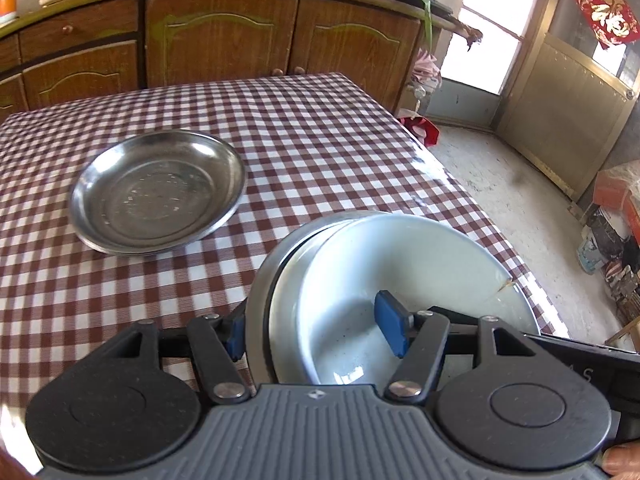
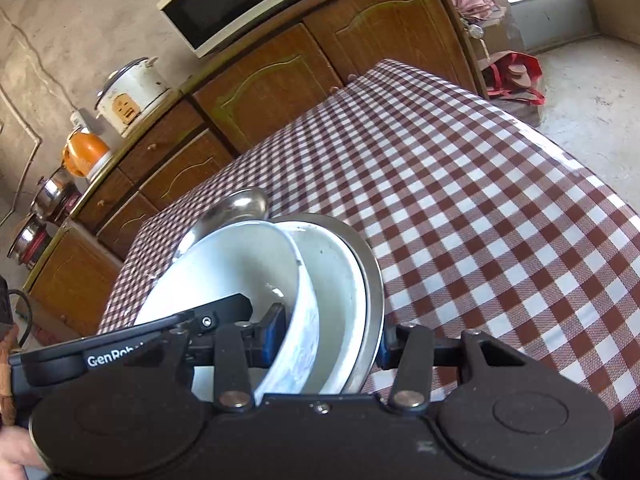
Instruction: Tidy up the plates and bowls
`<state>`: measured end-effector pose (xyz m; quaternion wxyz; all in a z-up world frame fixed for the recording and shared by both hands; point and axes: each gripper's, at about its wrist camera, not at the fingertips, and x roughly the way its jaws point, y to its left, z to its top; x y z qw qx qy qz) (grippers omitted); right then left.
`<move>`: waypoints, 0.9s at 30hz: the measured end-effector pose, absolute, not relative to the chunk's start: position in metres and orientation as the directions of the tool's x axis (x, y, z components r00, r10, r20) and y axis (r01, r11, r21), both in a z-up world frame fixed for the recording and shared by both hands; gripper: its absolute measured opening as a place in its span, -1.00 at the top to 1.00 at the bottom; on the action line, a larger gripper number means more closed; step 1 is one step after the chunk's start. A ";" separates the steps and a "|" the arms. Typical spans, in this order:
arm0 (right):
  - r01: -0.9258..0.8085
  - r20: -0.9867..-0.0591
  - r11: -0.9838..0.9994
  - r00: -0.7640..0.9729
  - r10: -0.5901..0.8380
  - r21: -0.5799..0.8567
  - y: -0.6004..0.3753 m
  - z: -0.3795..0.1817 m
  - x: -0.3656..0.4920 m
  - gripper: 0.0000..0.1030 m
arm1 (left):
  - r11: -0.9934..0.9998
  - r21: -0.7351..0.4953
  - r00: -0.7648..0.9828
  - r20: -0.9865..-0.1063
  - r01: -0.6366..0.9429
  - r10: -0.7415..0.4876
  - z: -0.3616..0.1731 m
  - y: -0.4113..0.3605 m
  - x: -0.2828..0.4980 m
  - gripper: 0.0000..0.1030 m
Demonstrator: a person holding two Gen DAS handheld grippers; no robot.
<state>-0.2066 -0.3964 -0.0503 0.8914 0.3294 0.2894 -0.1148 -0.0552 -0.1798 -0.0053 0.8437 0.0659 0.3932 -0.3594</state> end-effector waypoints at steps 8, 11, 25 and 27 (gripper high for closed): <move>0.341 -0.577 0.778 0.816 0.033 0.527 -0.374 -0.039 -0.197 -0.04 | 0.770 -0.156 0.480 -0.701 0.619 -0.528 0.006 -0.155 -0.057 -0.25; 0.324 -0.574 0.786 0.817 0.047 0.526 -0.366 -0.036 -0.194 -0.04 | 0.781 -0.155 0.492 -0.699 0.605 -0.519 0.009 -0.148 -0.057 -0.25; 0.239 -0.558 0.816 0.821 0.119 0.526 -0.334 -0.022 -0.175 -0.05 | 0.831 -0.142 0.557 -0.680 0.538 -0.477 0.023 -0.110 -0.057 -0.25; 0.226 -0.557 0.820 0.820 0.132 0.526 -0.329 -0.021 -0.171 -0.05 | 0.838 -0.141 0.565 -0.678 0.527 -0.470 0.025 -0.104 -0.056 -0.25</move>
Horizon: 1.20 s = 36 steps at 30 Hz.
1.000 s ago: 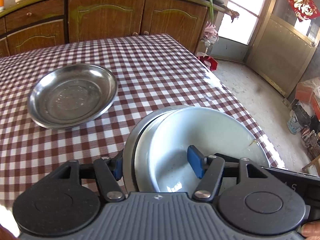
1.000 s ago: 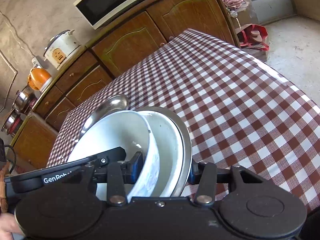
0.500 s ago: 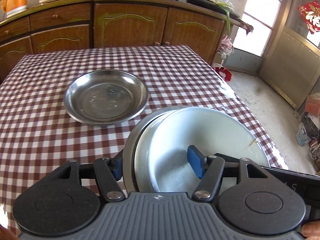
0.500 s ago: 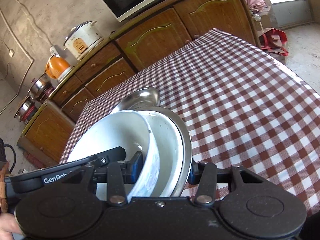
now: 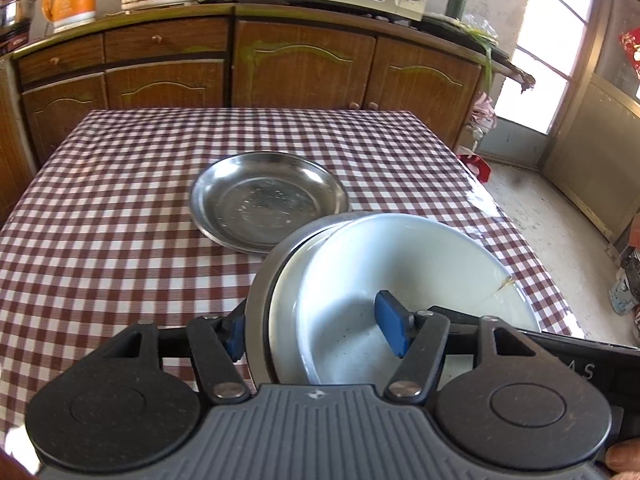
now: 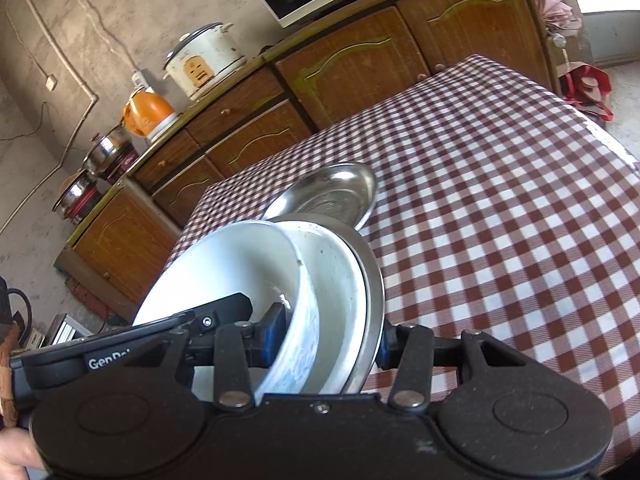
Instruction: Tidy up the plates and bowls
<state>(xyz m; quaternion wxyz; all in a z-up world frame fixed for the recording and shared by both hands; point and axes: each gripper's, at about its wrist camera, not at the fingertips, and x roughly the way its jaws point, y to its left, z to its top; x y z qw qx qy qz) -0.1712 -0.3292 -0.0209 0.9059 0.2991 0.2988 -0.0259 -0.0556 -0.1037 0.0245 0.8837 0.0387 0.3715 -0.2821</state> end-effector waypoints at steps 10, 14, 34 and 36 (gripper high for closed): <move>0.161 -0.548 0.837 0.816 0.186 0.523 -0.306 -0.011 -0.148 -0.05 | 0.870 -0.140 0.607 -0.664 0.472 -0.437 0.034 -0.076 -0.051 -0.25; 0.139 -0.546 0.844 0.813 0.201 0.519 -0.299 -0.008 -0.139 -0.05 | 0.879 -0.143 0.619 -0.659 0.455 -0.427 0.037 -0.068 -0.048 -0.25; 0.087 -0.529 0.859 0.817 0.229 0.505 -0.285 0.004 -0.110 -0.05 | 0.894 -0.152 0.652 -0.635 0.421 -0.415 0.048 -0.053 -0.034 -0.25; 0.084 -0.528 0.859 0.818 0.230 0.505 -0.284 0.005 -0.108 -0.05 | 0.894 -0.151 0.655 -0.632 0.421 -0.415 0.049 -0.054 -0.033 -0.25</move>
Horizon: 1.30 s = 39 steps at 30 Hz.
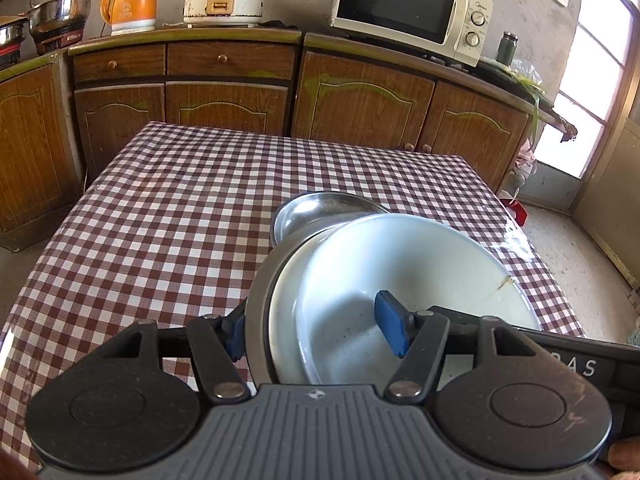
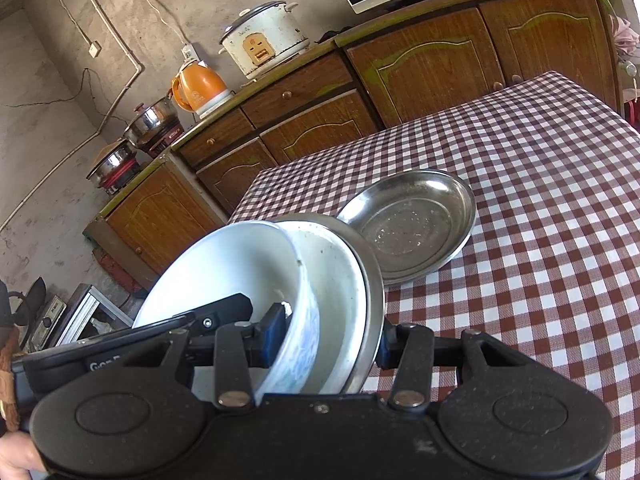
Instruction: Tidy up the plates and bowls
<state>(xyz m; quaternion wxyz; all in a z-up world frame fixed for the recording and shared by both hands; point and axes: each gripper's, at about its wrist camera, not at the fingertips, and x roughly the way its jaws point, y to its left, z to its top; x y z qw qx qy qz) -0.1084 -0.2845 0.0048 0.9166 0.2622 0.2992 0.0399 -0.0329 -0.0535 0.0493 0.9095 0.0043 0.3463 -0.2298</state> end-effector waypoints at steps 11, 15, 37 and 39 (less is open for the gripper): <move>0.075 -0.518 0.860 0.824 0.231 0.504 -0.288 0.009 -0.098 -0.05 | 0.893 -0.148 0.661 -0.623 0.425 -0.418 0.053 -0.055 -0.028 -0.25; 0.074 -0.513 0.860 0.827 0.230 0.504 -0.290 0.009 -0.097 -0.04 | 0.891 -0.145 0.664 -0.617 0.430 -0.421 0.054 -0.056 -0.024 -0.25; 0.088 -0.500 0.858 0.840 0.209 0.506 -0.300 0.015 -0.093 -0.04 | 0.877 -0.137 0.662 -0.606 0.460 -0.442 0.057 -0.066 -0.011 -0.25; 0.090 -0.498 0.858 0.842 0.206 0.506 -0.301 0.015 -0.093 -0.04 | 0.875 -0.136 0.662 -0.603 0.464 -0.445 0.058 -0.067 -0.010 -0.25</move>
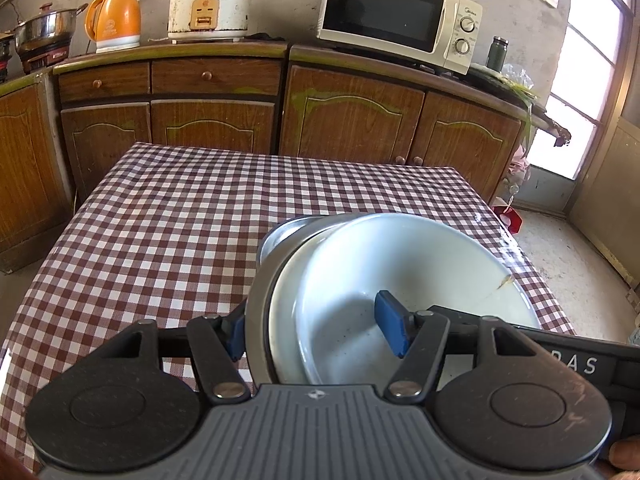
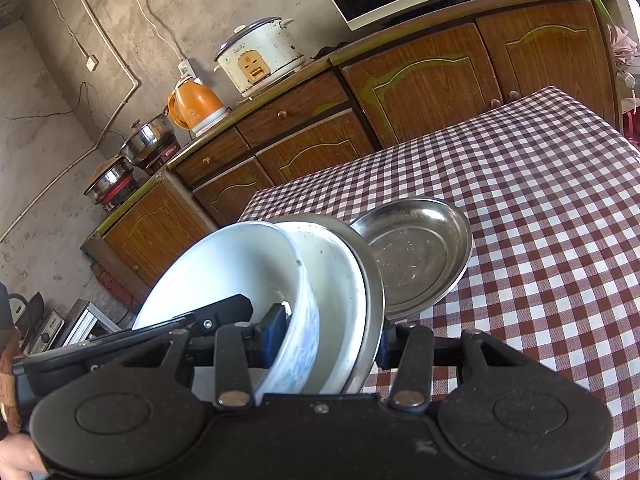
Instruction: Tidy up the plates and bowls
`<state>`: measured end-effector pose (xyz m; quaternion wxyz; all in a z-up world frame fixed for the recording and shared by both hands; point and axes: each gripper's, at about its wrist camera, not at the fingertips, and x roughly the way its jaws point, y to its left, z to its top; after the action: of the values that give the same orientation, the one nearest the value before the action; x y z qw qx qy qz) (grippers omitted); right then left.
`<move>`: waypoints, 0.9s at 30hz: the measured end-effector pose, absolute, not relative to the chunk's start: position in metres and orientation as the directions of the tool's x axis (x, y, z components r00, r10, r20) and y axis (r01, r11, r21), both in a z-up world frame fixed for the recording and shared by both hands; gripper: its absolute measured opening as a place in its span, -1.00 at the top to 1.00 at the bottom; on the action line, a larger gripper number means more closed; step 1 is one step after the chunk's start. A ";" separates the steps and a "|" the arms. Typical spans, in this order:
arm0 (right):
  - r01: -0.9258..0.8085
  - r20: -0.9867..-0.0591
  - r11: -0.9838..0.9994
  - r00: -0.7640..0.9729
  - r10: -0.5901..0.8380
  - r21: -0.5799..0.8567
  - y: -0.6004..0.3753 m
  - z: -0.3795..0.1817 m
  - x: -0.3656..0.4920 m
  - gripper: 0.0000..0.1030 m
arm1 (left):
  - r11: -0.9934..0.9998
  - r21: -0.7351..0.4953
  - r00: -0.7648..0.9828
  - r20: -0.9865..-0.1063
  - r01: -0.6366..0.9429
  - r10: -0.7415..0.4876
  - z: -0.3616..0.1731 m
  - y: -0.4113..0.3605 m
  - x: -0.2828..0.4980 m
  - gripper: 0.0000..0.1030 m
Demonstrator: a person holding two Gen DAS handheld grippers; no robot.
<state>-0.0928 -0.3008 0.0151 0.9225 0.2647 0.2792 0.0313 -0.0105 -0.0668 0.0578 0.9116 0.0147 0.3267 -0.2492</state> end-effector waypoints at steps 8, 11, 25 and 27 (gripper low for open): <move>0.093 -0.490 0.857 0.849 0.197 0.506 -0.305 0.018 -0.091 -0.04 | 0.871 -0.134 0.663 -0.596 0.473 -0.452 0.060 -0.070 -0.006 -0.25; 0.095 -0.488 0.857 0.851 0.195 0.507 -0.305 0.018 -0.090 -0.04 | 0.869 -0.133 0.662 -0.596 0.476 -0.454 0.060 -0.071 -0.004 -0.25; 0.100 -0.484 0.853 0.854 0.190 0.512 -0.310 0.020 -0.088 -0.04 | 0.864 -0.130 0.660 -0.594 0.486 -0.461 0.060 -0.075 0.002 -0.25; 0.102 -0.483 0.853 0.855 0.188 0.512 -0.312 0.021 -0.087 -0.04 | 0.863 -0.131 0.660 -0.592 0.487 -0.462 0.061 -0.075 0.002 -0.25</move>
<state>-0.0865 -0.3125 0.0213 0.9245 0.2702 0.2680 0.0233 0.0018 -0.0752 0.0609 0.9108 0.0196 0.3195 -0.2606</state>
